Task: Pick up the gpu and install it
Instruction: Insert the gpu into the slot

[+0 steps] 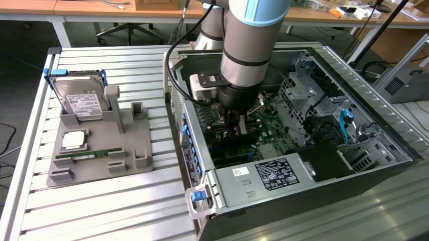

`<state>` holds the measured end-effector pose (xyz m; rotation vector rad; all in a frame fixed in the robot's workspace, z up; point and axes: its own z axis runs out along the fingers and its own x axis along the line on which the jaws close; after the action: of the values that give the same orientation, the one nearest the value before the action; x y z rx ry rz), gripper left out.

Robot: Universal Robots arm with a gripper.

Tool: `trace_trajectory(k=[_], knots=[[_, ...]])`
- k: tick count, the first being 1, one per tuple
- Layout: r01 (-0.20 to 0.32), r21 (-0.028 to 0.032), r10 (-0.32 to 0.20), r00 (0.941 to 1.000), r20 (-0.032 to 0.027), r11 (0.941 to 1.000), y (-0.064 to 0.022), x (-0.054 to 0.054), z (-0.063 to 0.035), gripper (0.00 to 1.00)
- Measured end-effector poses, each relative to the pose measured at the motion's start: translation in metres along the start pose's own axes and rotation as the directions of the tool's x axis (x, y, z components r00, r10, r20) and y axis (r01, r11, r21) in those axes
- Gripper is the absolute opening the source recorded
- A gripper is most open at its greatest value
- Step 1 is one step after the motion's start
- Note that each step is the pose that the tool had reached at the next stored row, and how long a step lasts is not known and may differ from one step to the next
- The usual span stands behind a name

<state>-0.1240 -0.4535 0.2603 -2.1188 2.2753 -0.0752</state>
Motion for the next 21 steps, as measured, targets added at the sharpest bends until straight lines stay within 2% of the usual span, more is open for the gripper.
trace_trajectory(k=[14, 21], knots=[[0.011, 0.0003, -0.011, 0.9999, 0.0010, 0.9999, -0.0001, -0.0010, -0.0026, 0.27], [0.048, 0.0004, -0.048, 0.9988, 0.0026, 0.9988, -0.0001, -0.0009, -0.0028, 0.27]])
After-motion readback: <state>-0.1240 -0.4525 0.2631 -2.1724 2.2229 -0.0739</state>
